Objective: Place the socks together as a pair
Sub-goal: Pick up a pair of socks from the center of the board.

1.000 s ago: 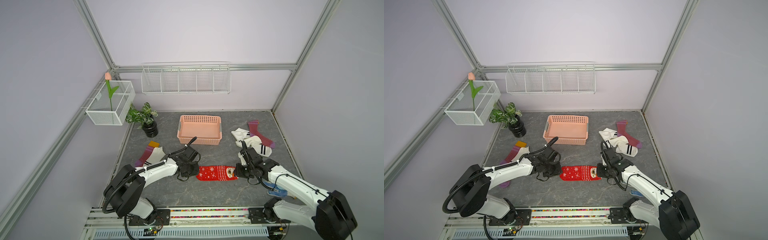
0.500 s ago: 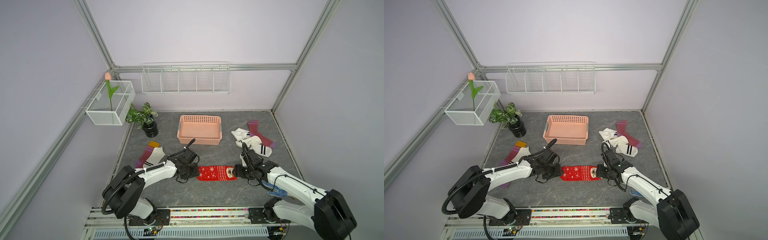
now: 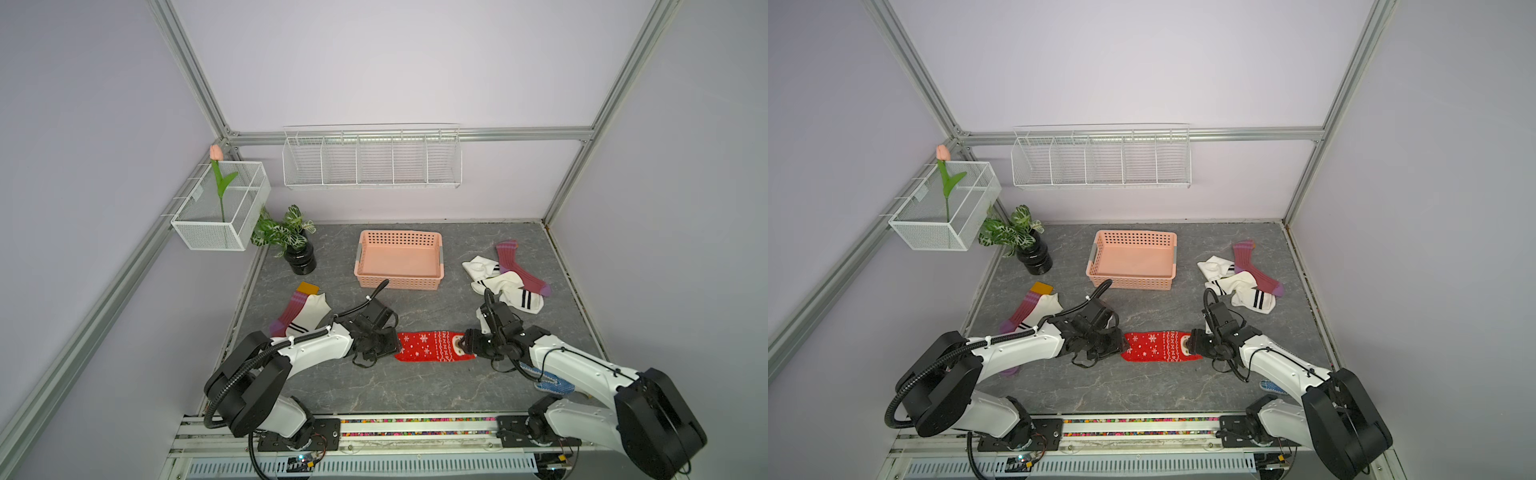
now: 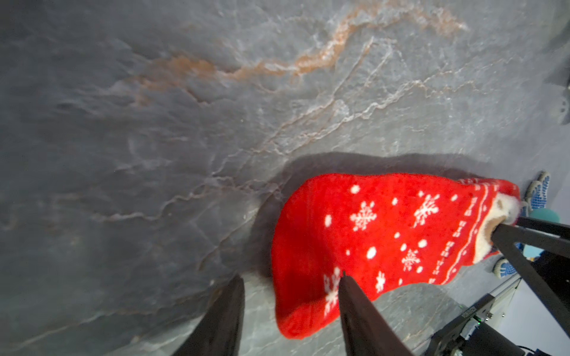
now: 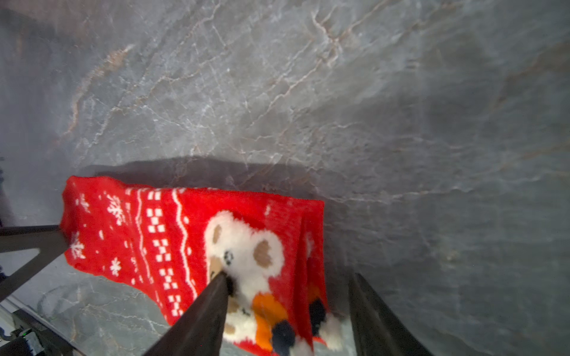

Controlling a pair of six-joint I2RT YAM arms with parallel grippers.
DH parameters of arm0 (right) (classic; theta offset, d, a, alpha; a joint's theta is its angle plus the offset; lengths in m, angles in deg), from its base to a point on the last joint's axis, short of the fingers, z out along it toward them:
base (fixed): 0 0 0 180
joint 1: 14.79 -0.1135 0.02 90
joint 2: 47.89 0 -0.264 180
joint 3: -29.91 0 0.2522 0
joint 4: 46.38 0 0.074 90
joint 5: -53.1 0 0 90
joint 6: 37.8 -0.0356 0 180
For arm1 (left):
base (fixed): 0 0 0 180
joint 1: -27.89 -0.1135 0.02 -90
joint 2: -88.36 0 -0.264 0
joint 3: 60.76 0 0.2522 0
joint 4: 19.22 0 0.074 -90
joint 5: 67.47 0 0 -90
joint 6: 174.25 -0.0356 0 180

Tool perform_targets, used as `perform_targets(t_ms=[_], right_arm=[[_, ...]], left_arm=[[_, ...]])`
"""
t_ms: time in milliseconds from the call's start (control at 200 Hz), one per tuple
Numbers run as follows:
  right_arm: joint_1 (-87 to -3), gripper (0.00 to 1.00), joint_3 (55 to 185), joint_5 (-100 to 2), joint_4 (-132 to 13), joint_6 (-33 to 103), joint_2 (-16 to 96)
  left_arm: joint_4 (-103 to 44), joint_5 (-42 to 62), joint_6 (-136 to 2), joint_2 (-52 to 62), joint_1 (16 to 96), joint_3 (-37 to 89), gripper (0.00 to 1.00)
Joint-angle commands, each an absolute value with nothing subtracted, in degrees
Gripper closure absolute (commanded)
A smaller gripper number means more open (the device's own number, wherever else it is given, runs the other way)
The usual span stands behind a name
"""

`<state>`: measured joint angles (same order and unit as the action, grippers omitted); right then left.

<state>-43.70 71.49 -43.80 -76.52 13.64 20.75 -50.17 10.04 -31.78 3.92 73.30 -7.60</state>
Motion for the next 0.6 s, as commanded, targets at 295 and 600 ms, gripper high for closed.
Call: perform_targets(t_ms=[295, 600], right_arm=[[-43.7, 0.48, 67.4, -48.0, -71.9, 10.8, 23.5], [-43.9, 0.75, 66.4, -48.1, -71.9, 10.5, 22.3]], left_arm=[[-46.1, 11.5, -27.4, 2.4, 74.7, -12.2, 0.57], [-45.2, 11.1, -27.3, 2.0, 74.8, -12.1, 0.86]])
